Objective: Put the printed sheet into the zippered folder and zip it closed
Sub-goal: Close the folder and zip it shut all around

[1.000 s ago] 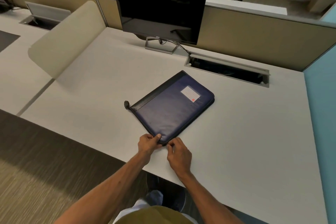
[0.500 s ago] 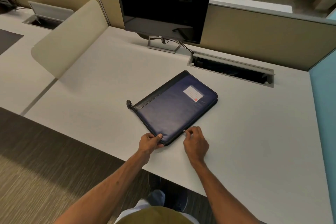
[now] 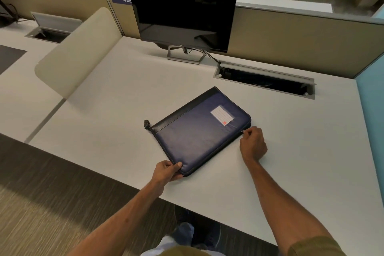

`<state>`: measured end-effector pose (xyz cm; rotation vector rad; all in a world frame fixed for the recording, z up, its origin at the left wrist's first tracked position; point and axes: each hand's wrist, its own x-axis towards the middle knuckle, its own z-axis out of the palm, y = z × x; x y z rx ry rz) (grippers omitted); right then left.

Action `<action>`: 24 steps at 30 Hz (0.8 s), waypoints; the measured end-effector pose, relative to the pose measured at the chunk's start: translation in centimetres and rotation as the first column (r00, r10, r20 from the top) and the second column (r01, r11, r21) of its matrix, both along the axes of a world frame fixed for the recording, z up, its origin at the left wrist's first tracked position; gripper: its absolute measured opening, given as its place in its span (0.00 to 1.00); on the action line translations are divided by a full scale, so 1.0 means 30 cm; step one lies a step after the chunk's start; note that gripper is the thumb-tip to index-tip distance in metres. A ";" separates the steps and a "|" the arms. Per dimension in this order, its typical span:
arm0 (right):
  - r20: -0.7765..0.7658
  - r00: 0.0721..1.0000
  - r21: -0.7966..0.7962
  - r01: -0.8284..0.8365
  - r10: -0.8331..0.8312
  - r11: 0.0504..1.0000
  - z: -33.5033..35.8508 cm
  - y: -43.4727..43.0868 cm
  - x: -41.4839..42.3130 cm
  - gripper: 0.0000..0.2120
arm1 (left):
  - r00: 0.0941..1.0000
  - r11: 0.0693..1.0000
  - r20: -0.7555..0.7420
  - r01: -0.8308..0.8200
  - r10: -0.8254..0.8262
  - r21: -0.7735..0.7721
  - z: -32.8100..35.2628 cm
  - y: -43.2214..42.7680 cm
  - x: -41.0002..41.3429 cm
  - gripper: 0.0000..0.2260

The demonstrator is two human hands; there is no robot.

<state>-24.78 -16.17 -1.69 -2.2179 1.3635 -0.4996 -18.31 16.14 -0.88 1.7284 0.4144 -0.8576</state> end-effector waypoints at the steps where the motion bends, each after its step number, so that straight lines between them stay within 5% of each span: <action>1: -0.009 1.000 0.011 -0.008 0.008 1.000 0.003 -0.019 0.006 0.03 | 1.000 0.999 -0.001 0.028 -0.028 0.027 0.011 0.008 0.010 0.13; 5: -0.012 0.997 0.025 -0.070 0.070 0.997 -0.005 -0.046 0.004 0.03 | 0.961 0.934 0.167 0.160 -0.222 0.320 0.054 0.014 0.057 0.20; 7: 0.006 0.997 0.040 -0.075 0.075 0.996 -0.016 -0.040 -0.007 0.04 | 0.901 0.857 0.328 0.087 -0.285 0.508 0.078 -0.001 0.074 0.20; 11: 0.021 0.996 0.041 -0.089 0.088 0.995 -0.027 -0.021 -0.016 0.04 | 0.715 0.767 0.549 -0.028 -0.433 0.641 0.111 -0.063 0.108 0.19; 17: 0.018 0.995 0.056 -0.104 0.103 0.993 -0.024 -0.040 -0.017 0.10 | 0.451 0.754 0.625 0.197 -0.638 0.627 0.109 -0.255 0.150 0.17; 21: -0.019 0.989 0.059 -0.142 0.143 0.988 -0.013 -0.063 -0.020 0.10 | 0.145 0.531 0.527 0.447 -0.837 0.720 0.119 -0.458 0.155 0.26; 24: -0.053 0.987 0.048 -0.149 0.152 0.988 -0.007 -0.077 -0.014 0.07 | 0.004 0.374 0.428 0.494 -0.904 0.785 0.129 -0.616 0.161 0.35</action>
